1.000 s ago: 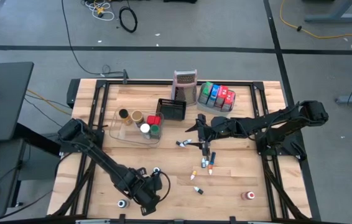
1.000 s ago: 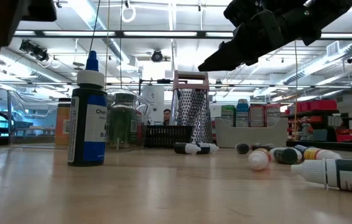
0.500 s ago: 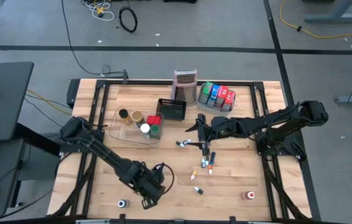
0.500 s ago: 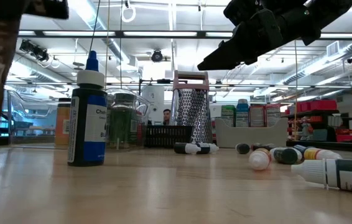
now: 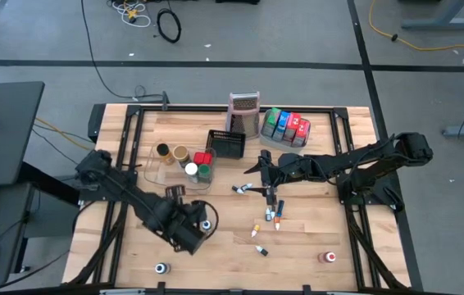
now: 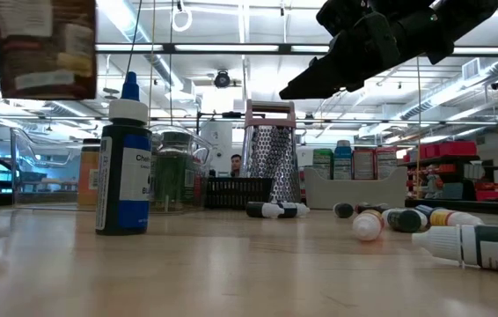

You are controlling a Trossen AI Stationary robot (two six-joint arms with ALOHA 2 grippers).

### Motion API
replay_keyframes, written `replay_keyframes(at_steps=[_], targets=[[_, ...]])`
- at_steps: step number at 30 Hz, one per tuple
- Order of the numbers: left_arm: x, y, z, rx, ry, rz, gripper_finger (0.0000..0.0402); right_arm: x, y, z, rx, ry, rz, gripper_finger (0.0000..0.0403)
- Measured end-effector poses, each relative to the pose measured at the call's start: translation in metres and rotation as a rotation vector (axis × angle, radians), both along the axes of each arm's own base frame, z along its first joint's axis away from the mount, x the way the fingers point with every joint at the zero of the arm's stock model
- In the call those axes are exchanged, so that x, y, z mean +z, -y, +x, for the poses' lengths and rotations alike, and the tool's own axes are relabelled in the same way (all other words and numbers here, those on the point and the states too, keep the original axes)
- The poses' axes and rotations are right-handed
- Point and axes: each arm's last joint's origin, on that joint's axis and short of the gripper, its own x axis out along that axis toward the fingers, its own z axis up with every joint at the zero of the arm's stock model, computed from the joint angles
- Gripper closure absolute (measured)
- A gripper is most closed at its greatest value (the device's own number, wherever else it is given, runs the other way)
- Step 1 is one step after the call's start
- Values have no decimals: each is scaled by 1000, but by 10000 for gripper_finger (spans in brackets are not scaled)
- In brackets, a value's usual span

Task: Pick & Place Kitchen Items
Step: Put the orange seasoning pack into the transparent bin

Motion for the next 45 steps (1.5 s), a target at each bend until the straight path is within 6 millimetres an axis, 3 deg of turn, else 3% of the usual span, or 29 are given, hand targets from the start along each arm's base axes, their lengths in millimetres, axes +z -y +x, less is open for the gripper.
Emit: replay_keyframes(at_steps=[13, 18, 23, 30, 37, 40, 45], targets=[[-10, -71, 18, -132, -140, 170, 397, 0, 0, 0, -17, 0, 37, 128], [3, -95, 12, -137, -118, 194, 398, 1, 0, 0, -14, 4, 31, 128], [8, -121, -8, -98, -126, 194, 398, 1, 0, 0, -14, 5, 31, 128], [-30, -155, -44, 75, -221, 269, 394, 1, 0, 0, -8, 7, 16, 128], [-75, -173, -51, 129, -258, 246, 388, 1, 0, 0, -12, 7, 26, 128], [-85, -175, -53, 120, -282, 275, 385, 1, 0, 0, -14, 7, 29, 128], [-87, -176, -55, 118, -296, 298, 363, 1, 0, 0, -13, 7, 27, 128]])
